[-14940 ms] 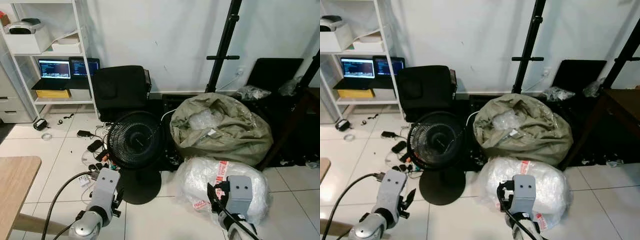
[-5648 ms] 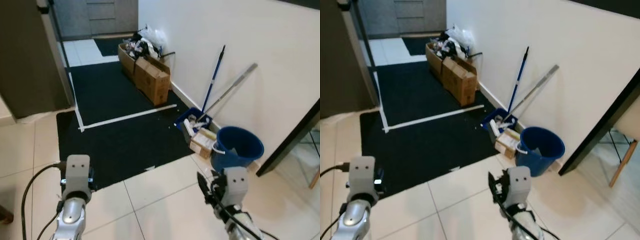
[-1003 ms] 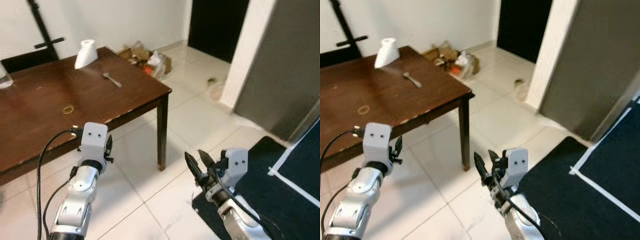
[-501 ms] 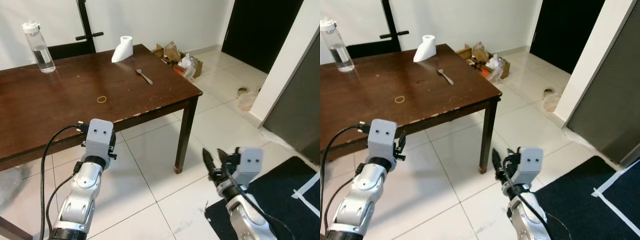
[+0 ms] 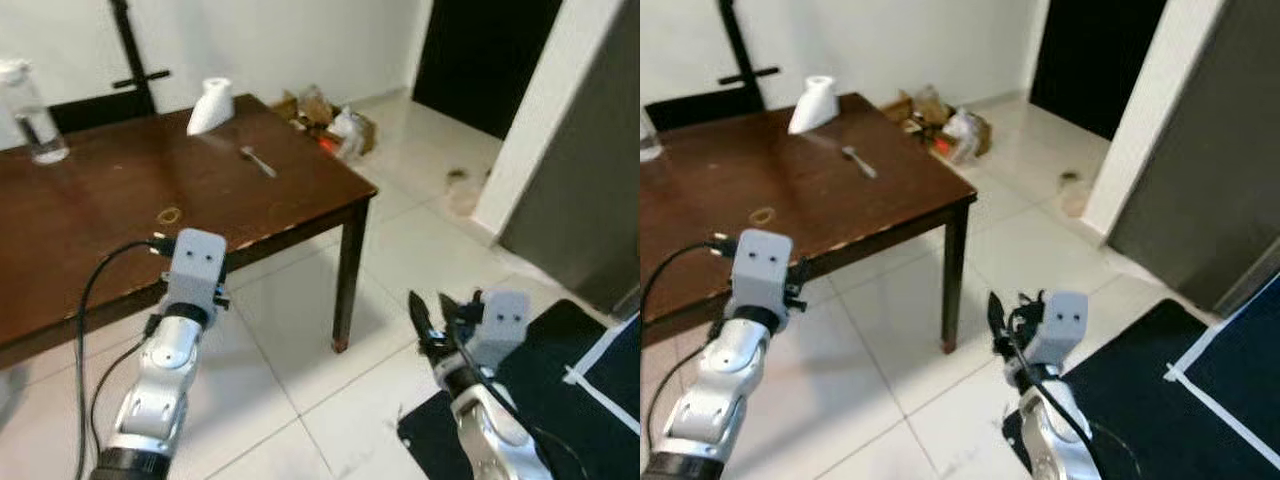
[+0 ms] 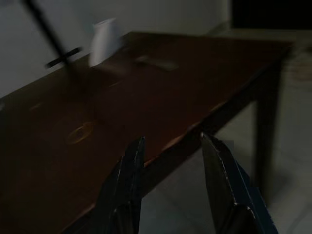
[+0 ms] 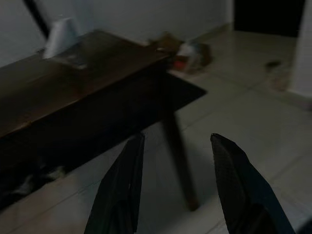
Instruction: Setting the table
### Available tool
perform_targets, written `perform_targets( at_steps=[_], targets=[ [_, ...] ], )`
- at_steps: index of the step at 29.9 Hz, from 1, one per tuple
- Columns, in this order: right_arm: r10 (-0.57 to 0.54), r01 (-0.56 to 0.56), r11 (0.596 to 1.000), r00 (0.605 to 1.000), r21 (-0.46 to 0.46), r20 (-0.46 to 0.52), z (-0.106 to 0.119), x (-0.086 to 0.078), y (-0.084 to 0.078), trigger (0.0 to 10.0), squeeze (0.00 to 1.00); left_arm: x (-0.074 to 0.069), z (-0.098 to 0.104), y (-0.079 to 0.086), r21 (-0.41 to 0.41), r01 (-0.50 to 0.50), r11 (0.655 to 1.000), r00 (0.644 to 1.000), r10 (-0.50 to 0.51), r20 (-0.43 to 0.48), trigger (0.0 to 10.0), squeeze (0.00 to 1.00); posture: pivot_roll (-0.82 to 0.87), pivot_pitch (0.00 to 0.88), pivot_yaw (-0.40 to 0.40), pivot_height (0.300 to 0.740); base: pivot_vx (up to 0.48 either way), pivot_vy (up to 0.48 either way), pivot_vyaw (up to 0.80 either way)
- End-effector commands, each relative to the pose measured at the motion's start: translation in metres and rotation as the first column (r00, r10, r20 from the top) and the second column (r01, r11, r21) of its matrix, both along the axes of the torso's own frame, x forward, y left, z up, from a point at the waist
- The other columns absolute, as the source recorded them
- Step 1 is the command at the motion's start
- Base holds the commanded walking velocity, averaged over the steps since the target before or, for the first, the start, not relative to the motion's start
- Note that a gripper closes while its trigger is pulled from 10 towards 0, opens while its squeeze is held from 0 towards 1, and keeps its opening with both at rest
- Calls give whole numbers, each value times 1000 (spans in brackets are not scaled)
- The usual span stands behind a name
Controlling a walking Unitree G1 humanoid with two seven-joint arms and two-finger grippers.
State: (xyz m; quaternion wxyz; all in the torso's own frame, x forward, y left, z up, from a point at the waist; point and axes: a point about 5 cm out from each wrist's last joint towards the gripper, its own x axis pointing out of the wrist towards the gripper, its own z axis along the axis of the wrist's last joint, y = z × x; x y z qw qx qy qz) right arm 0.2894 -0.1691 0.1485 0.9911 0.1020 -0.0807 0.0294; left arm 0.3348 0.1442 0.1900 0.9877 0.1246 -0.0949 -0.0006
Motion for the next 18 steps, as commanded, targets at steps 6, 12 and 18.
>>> perform_targets(
  at_steps=[6,12,18],
  targets=[
    [7,-7,1000,1000,6,2,-1,0,3,10000,0,0,-1,10,15,-37,999,999,37,7,10000,0,20,79,88,740,480,0,0],
    [10,-10,1000,1000,7,1,-2,0,3,10000,0,-1,2,11,22,-43,999,999,43,23,10000,0,21,85,86,740,480,0,0],
    [52,-52,999,999,11,8,0,0,7,10000,0,-2,6,13,31,-55,998,997,53,50,10000,0,26,87,83,740,480,0,0]
  ],
)
